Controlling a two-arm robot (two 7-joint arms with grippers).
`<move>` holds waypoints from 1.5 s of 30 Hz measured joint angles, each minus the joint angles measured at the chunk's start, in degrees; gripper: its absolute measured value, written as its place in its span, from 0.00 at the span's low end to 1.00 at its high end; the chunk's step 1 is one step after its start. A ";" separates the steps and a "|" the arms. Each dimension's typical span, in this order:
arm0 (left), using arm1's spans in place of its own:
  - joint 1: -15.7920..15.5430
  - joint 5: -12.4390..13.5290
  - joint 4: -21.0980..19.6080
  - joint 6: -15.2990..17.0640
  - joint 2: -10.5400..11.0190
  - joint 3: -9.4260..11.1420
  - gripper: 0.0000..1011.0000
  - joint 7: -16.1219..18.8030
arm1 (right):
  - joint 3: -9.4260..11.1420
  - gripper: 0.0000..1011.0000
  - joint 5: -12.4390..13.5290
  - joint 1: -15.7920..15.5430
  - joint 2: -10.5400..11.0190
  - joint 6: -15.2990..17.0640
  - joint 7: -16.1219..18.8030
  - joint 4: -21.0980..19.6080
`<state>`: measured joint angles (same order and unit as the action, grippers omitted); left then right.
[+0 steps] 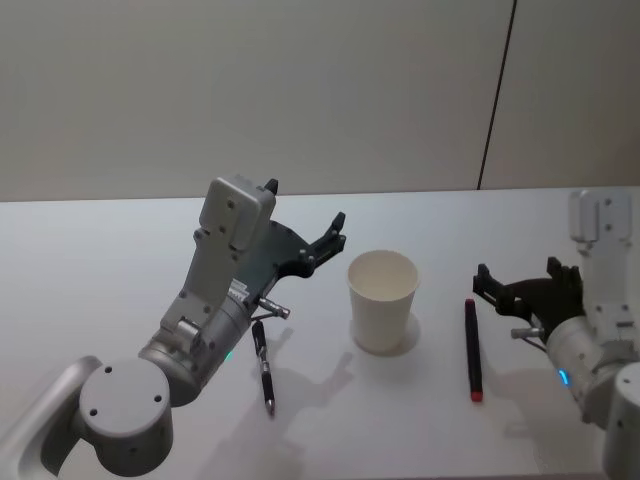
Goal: Place the pen into the pen holder.
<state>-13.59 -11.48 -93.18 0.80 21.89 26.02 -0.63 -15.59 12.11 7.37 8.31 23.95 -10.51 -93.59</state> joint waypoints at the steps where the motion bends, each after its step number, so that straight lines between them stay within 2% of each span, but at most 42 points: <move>1: 0.00 0.00 0.00 0.00 0.00 0.00 0.99 0.00 | -0.08 0.99 -0.11 0.16 -0.22 0.52 -0.40 0.25; 11: 0.00 0.00 0.00 0.00 0.00 0.00 0.99 0.00 | -0.95 0.99 -1.30 1.95 -3.16 5.10 -4.29 3.36; 23: 0.00 0.00 0.00 0.00 0.00 0.00 0.99 0.00 | -1.62 0.99 -2.18 3.46 -5.92 8.31 -7.96 7.05; 33: 0.00 0.00 0.00 0.00 0.00 0.00 0.99 0.00 | -2.00 0.99 -3.06 4.19 -7.56 9.07 -9.32 9.97; 45: 0.00 0.00 0.00 0.00 0.00 0.00 0.99 0.00 | -2.27 0.99 -4.34 5.18 -9.01 8.37 -9.61 13.42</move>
<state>-13.59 -11.48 -93.18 0.80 21.90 26.02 -0.63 -17.86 7.76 12.55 -0.70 32.33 -20.12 -80.17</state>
